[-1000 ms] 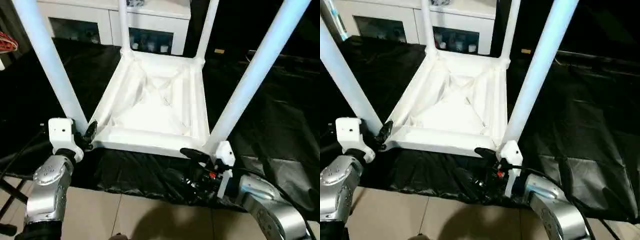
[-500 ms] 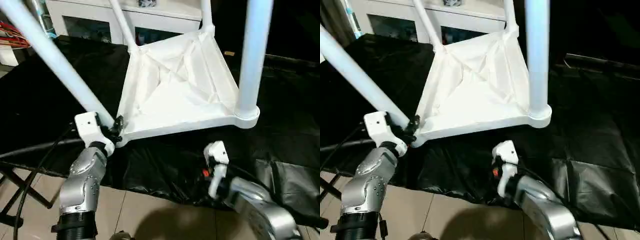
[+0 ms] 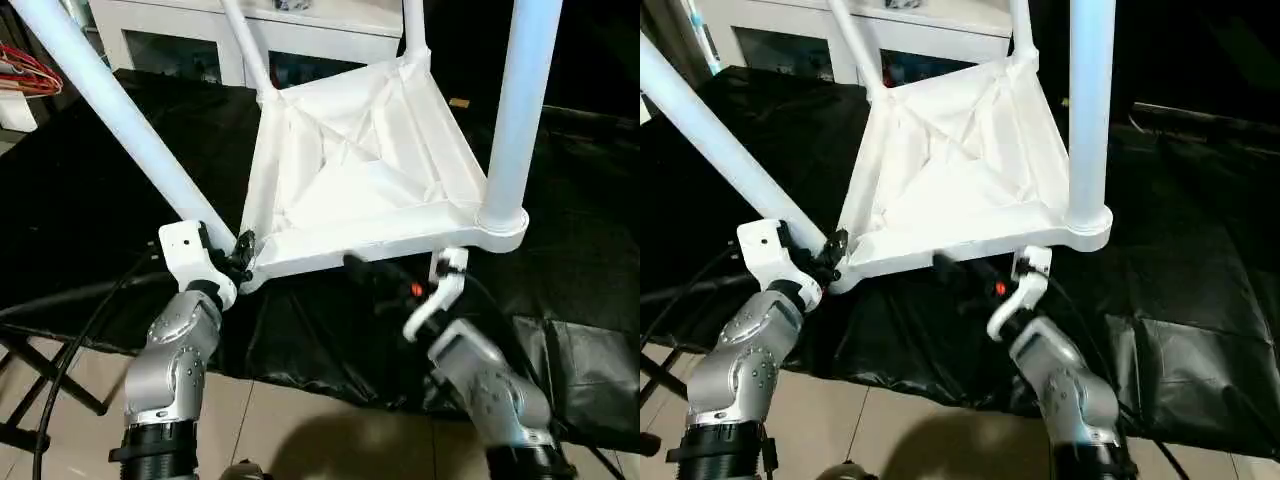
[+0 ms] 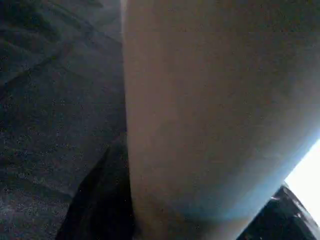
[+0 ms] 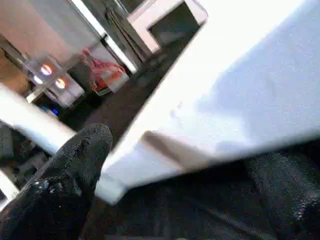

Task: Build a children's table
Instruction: Flip table

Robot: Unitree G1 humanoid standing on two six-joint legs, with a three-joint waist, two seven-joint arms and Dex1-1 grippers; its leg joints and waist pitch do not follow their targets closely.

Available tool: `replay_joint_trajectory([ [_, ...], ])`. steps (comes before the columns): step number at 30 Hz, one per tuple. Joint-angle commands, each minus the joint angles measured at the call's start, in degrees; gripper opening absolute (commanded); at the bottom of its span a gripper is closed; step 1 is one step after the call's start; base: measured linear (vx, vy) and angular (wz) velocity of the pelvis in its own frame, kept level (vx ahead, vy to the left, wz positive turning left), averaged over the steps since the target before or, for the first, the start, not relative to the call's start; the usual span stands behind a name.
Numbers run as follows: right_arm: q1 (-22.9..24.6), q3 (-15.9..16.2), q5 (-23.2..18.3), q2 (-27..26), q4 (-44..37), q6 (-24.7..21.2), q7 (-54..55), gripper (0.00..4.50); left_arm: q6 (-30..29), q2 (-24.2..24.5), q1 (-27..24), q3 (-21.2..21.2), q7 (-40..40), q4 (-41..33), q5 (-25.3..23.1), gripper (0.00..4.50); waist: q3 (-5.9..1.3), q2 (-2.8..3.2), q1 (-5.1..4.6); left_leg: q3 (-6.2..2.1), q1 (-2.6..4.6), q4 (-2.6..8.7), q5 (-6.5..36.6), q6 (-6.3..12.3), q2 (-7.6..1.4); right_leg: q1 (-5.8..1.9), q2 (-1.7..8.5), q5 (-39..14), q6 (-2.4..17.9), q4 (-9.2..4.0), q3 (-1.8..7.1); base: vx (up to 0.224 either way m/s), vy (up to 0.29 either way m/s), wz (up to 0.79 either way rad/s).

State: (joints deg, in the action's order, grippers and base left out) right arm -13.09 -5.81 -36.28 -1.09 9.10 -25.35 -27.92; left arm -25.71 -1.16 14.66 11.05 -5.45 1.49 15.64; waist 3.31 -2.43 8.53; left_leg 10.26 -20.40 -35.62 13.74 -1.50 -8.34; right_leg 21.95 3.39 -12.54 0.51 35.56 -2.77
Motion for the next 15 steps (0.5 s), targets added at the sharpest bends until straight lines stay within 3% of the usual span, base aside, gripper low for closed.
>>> replay_joint_trajectory([
  [1,-1.88,-2.75,-1.58,-0.08,3.36,1.00,0.42,4.50,-1.77,-2.25,1.13,-1.58,-1.60,-0.84,3.57,2.20,-3.13,0.57,-0.20,-2.43,0.50,5.16,1.38,1.45,-5.37,-2.36,6.35,2.62,14.64,-3.06,3.26,0.000,0.000,0.00],
  [6,-5.31,-4.97,-2.70,-0.46,8.75,2.05,1.41,4.50,-2.54,-2.37,0.87,-2.66,-2.34,-1.31,3.91,2.20,-3.23,0.65,0.02,-2.41,0.37,5.05,-0.11,1.40,-5.28,-2.53,6.30,4.36,14.37,-2.80,3.18,0.000,0.000,0.00],
  [12,-13.36,-12.47,-6.26,-1.53,20.78,4.89,4.59,4.50,-3.66,-2.61,0.26,-5.51,-4.23,-2.32,3.29,2.20,-2.99,0.53,-0.38,-2.31,0.37,5.35,2.41,0.80,-5.32,-2.48,6.58,-0.61,14.61,-3.22,3.28,0.000,0.000,0.00],
  [15,-15.72,-15.21,-8.77,-1.68,23.76,5.20,4.43,4.50,-3.92,-2.77,-0.28,-7.41,-5.35,-3.24,3.11,2.20,-3.10,0.48,-0.32,-2.14,0.39,5.09,0.75,1.52,-5.22,-2.43,6.44,1.04,14.69,-2.99,3.27,0.000,0.000,0.00],
])
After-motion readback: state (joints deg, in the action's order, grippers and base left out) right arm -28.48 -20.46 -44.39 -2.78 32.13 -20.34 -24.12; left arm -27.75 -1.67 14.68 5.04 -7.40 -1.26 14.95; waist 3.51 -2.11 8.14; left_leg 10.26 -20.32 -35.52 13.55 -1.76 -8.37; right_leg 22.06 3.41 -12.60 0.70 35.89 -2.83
